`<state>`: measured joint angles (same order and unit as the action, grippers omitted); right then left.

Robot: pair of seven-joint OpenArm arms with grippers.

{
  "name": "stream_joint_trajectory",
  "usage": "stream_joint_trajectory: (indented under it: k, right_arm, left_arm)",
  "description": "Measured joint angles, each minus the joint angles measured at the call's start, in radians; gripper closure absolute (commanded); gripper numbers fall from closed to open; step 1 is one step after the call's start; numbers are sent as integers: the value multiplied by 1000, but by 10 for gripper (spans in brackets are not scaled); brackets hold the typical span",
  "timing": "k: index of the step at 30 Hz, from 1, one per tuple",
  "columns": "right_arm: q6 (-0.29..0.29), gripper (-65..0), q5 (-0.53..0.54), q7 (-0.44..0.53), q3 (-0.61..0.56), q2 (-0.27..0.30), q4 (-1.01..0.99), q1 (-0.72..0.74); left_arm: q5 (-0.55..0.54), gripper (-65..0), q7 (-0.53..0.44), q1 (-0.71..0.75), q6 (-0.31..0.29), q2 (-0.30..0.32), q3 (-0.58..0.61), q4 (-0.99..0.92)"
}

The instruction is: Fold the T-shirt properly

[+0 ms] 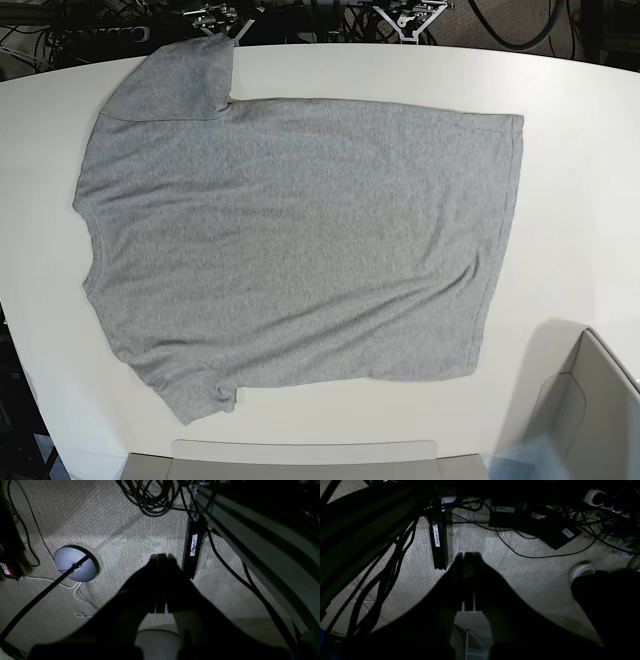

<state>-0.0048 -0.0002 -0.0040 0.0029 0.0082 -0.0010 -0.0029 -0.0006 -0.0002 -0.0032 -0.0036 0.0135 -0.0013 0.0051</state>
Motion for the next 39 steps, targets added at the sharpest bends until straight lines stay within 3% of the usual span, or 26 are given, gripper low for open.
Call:
stream_joint_trajectory:
  k: [30,39]
  right_arm:
    - [0,-2,0,0,0,0,0,-3]
    - [-5,-1,1,15,3,33,2,-20]
  left_arm:
    - [0,-2,0,0,4,9,0,-2]
    - [0,-2,-1,3,2,21,0,-2]
